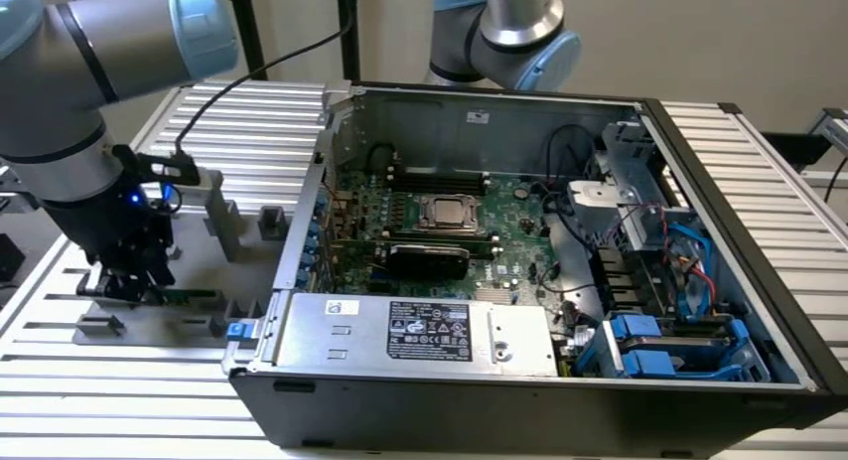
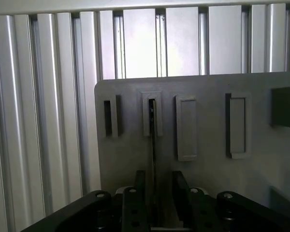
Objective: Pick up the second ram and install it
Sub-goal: 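Pick up the second ram and move it above second insertion slot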
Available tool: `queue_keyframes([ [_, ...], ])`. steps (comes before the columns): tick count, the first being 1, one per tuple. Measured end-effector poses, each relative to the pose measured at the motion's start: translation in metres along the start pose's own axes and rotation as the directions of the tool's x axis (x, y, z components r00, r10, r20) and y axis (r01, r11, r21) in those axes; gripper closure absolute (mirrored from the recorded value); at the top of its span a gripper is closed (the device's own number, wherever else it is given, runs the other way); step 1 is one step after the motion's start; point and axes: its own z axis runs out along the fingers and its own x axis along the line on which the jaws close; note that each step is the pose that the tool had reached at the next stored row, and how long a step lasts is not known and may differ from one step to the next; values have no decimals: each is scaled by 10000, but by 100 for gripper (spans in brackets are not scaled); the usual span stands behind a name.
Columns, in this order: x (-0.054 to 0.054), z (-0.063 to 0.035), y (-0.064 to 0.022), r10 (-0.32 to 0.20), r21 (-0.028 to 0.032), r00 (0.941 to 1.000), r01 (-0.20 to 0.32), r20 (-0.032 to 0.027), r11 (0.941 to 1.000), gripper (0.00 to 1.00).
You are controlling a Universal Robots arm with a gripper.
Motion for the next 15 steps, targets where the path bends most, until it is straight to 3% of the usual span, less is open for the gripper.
queue_keyframes([
  [3, 0, 26, 0, -26, -55, 10000, 26, -3, 10000, 64],
  [15, 0, 31, 0, -68, -59, 10000, 68, -2, 10000, 64],
])
